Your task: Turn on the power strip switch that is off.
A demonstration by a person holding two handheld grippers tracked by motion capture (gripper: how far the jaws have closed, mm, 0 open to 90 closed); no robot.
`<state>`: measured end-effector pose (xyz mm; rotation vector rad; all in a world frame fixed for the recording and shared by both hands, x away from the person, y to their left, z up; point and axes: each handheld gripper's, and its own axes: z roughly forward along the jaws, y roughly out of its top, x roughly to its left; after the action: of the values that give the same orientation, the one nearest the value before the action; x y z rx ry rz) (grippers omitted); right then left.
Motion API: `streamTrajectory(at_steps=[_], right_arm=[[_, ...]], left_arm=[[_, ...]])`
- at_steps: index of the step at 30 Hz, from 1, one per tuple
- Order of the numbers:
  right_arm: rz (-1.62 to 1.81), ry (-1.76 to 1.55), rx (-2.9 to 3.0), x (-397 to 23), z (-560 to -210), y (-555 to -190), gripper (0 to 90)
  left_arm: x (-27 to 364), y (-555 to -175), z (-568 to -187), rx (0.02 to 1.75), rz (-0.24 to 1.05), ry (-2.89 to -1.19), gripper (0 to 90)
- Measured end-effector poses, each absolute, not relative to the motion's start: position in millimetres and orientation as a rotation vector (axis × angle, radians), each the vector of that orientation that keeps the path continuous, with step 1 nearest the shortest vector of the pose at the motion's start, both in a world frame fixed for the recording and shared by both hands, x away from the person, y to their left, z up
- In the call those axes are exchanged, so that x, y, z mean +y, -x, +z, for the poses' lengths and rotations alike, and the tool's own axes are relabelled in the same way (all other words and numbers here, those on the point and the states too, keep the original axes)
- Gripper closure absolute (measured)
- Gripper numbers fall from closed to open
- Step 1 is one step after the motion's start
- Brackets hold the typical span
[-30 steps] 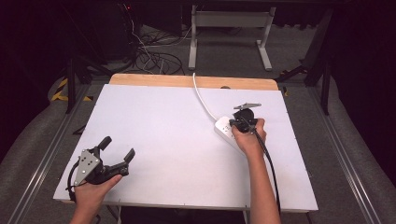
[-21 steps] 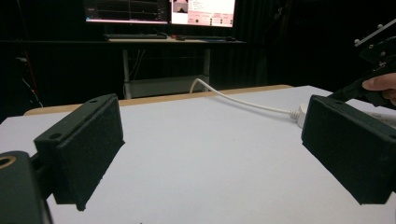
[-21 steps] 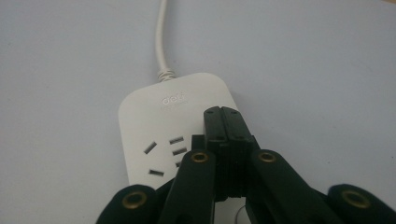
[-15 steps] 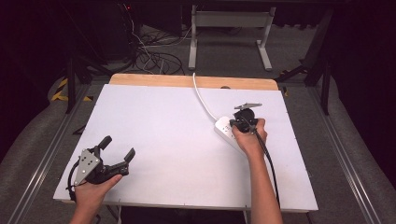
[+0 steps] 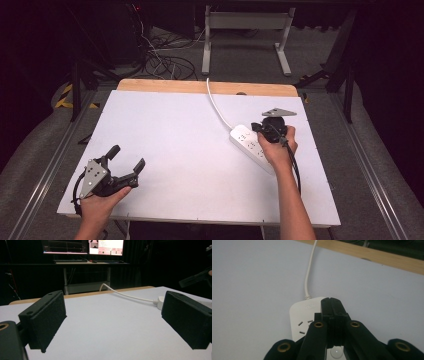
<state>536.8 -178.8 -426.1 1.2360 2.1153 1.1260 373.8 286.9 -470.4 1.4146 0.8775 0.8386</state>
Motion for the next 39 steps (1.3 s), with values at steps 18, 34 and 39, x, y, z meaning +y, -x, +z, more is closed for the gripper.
streamTrajectory(at_steps=[18, 34, 39], right_arm=[[1.496, -1.114, 1.723, -269.7, -426.2, -422.8, 90.0], [1.500, -1.090, 1.627, -277.2, -441.1, -409.8, 90.0], [1.496, -1.071, 1.617, -275.3, -442.3, -408.9, 90.0]], left_arm=[[284.7, -377.2, -470.6, 0.880, 0.843, -1.411, 6.0], [283.5, -377.1, -470.5, 0.874, 0.836, -1.412, 6.0], [284.3, -377.2, -470.3, 0.871, 0.841, -1.412, 6.0]])
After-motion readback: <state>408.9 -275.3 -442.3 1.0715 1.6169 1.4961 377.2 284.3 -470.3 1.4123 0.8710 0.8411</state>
